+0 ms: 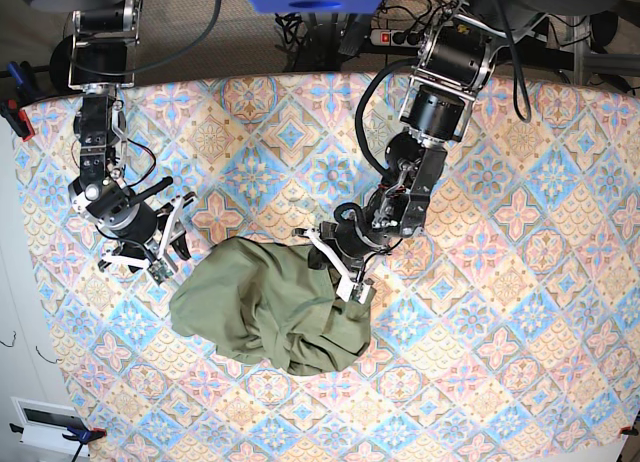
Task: Layout the t-shirt on the table in an organized manner, then fold the t-shirt properly
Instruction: 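Lift and shake the t-shirt with the left gripper, then lay it down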
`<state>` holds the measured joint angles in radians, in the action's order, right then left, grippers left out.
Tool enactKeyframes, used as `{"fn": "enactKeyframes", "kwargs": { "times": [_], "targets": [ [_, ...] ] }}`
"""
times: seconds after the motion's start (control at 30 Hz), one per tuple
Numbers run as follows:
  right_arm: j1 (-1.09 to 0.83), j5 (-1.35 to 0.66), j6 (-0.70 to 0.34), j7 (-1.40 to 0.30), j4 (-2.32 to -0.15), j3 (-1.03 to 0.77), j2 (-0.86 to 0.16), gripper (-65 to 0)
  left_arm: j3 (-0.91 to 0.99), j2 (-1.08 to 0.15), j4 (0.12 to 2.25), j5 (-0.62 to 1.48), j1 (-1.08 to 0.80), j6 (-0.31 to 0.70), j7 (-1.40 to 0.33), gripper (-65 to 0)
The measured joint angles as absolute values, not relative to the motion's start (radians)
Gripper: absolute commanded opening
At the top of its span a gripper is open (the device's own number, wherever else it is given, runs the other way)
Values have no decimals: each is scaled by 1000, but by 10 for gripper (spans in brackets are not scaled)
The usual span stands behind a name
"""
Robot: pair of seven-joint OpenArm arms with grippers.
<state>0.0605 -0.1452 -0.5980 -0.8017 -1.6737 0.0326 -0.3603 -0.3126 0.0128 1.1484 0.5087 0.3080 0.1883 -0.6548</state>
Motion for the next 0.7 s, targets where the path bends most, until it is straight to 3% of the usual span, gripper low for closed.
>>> {"fn": "enactKeyframes", "kwargs": {
  "times": [0.17,0.33,0.47,0.57,0.7],
  "targets": [
    [60,-144,-601,-799,-1676,31,-360,-453,-266,-143,1611,642,201,221,-786,-650],
    [59,-142,-597,-798,-1671,28,-364,-453,-3,-323,1909,812,-67,299,-837,-650],
    [60,-146,-598,-797,-1670,36,-357,-453,287,-457,2067,1076,-182,309,-810,-650],
    [60,-141,-598,-800,-1671,44,-352,-453,560,-535,2076,1311,-281,309,-828,-650],
    [56,-135,-590,-813,-1674,91,-289,-453,865,-653,2073,1470,-359,312,-815,-650]
  ]
}}
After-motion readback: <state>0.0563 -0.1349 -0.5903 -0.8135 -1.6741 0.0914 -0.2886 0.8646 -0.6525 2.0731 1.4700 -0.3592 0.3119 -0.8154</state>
